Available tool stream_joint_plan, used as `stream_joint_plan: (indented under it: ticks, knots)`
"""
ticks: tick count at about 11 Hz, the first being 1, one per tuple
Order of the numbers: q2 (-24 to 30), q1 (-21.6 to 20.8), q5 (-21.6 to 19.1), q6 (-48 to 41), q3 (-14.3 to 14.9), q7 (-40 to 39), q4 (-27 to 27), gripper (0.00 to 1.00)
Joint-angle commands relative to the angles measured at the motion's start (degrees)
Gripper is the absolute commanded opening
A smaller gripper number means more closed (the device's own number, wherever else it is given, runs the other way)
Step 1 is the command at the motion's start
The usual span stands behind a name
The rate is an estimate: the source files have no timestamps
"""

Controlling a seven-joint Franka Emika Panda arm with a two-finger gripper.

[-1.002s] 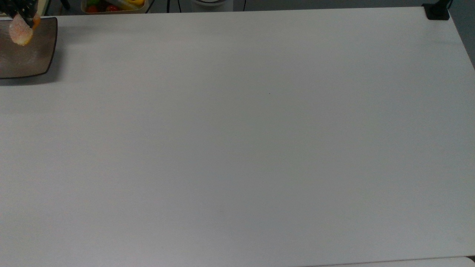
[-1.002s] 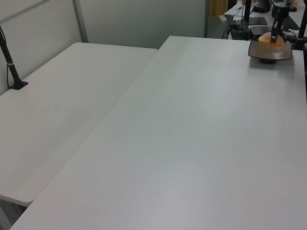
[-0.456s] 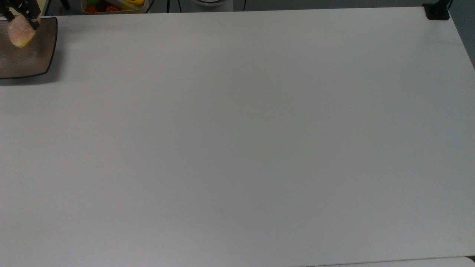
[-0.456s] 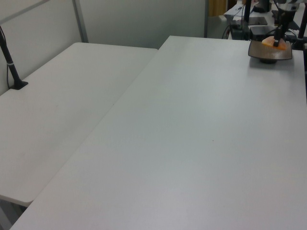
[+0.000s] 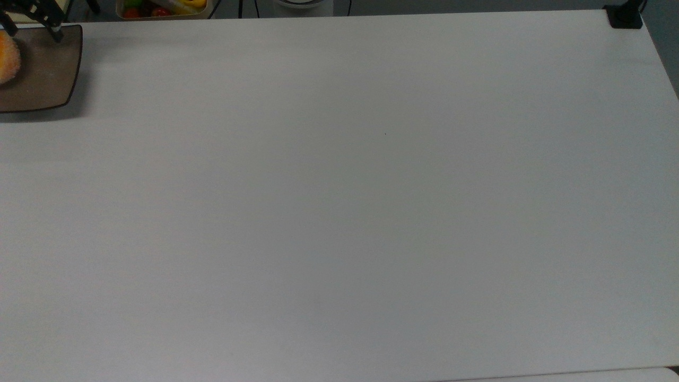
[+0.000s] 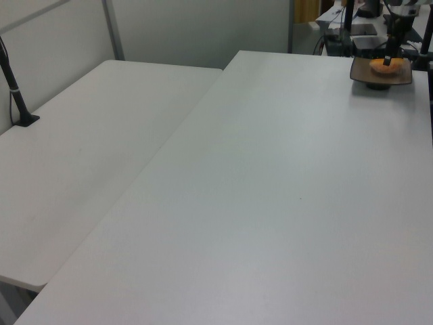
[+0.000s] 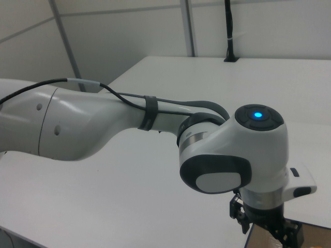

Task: Bread is placed on a ceramic plate
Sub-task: 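Lower the bread roll onto the plate and open the gripper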

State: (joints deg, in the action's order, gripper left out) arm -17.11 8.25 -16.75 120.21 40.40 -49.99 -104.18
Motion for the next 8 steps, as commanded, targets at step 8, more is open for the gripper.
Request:
stream_joint_plan:
  ticks: [8]
  knots:
    - [7.2,-2.5,-3.8,-10.3,-6.4,15.0,5.9,1.00]
